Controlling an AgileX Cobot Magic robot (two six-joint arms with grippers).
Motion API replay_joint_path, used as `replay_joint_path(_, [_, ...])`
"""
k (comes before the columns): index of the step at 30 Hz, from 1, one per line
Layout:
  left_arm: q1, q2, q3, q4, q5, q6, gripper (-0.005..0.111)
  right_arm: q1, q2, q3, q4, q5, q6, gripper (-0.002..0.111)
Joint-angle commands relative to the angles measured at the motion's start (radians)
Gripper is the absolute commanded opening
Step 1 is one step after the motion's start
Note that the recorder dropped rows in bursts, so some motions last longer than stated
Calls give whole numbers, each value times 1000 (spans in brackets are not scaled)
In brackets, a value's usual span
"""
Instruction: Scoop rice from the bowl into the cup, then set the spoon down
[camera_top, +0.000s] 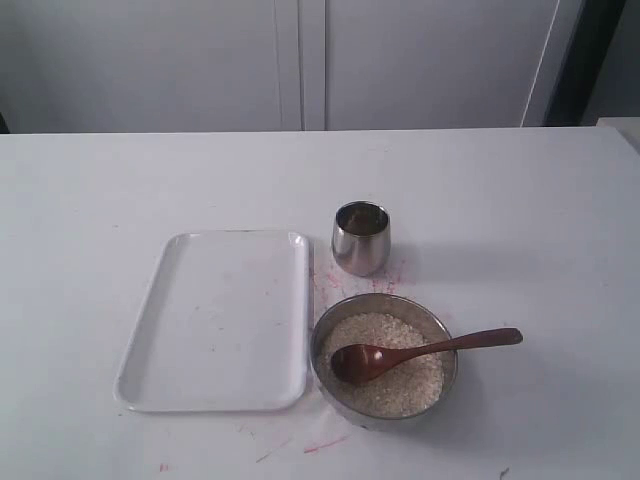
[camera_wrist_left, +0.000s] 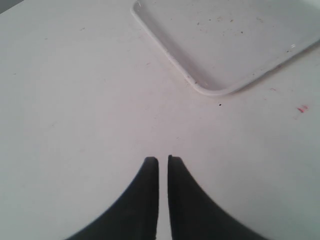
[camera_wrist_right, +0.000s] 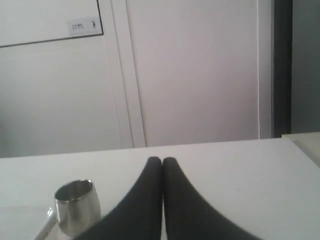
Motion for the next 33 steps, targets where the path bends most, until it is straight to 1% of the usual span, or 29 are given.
replay_joint_path(1, [-2,-3,9,-1,33,-6,14,-6,-5,5,-2,-58,-2,0])
replay_joint_path(7, [-2,-3,9,-1,33,-6,14,-6,-5,5,-2,-66,2,0])
replay_joint_path(9, [-2,-3,9,-1,33,-6,14,-6,-5,5,1,-90,52,0])
replay_joint_path(12, [-2,-3,9,-1,33,-6,14,-6,-5,5,2,-164,239,0])
replay_joint_path(18, [-2,-3,9,-1,33,-6,14,-6,-5,5,2,-406,678,0])
replay_joint_path(21, [-2,-3,9,-1,33,-6,14,-6,-5,5,2,-484,792,0])
replay_joint_path(26, [-2,-3,9,-1,33,-6,14,-6,-5,5,46,-500,1029,0])
replay_joint_path(31, [-2,-3,9,-1,33,-6,14,-6,-5,5,46,-559,1083,0])
replay_joint_path(33, [-2,-3,9,-1,33,-6,14,-6,-5,5,46,-602,1133,0])
